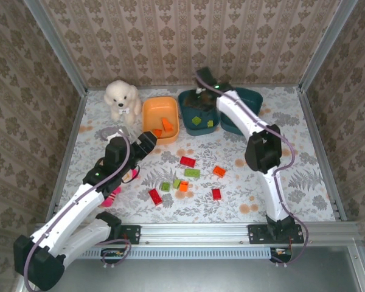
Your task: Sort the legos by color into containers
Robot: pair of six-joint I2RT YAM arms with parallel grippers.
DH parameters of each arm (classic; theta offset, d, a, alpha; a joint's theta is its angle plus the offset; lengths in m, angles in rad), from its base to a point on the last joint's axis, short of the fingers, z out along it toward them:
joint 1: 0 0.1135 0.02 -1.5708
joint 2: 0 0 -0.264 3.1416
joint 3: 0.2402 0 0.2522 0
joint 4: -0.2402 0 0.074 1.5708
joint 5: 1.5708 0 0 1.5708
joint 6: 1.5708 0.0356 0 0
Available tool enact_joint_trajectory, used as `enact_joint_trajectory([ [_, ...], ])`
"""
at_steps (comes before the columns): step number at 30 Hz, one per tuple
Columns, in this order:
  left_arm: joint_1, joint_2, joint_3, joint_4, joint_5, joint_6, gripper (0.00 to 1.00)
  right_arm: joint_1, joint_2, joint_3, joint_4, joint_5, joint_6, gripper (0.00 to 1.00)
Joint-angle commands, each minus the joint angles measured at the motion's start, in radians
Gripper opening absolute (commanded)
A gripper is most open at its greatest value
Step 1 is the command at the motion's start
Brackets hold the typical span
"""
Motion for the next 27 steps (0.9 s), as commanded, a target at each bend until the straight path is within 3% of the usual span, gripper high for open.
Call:
enact_joint_trajectory([
  [1, 0.015, -0.037, 0.041, -0.090, -0.060, 0.010, 0.89, 0.037, 0.021, 0.009, 0.025, -0.068, 0.041, 0.41],
  [6, 0.018, -0.081, 0.044, -0.143, -0.069, 0.015, 0.89, 0.114, 0.132, 0.139, 0.065, -0.158, 0.048, 0.42],
  [16, 0.021, -0.187, 0.034, -0.241, -0.077, 0.015, 0.89, 0.161, 0.323, 0.292, 0.198, -0.232, 0.163, 0.45],
  [20, 0.021, -0.225, 0.035, -0.285, -0.078, 0.014, 0.89, 0.178, 0.394, 0.384, 0.193, -0.223, 0.188, 0.46],
  [27, 0.021, -0.272, 0.026, -0.320, -0.079, 0.003, 0.88, 0.191, 0.443, 0.388, 0.173, -0.159, 0.240, 0.46],
])
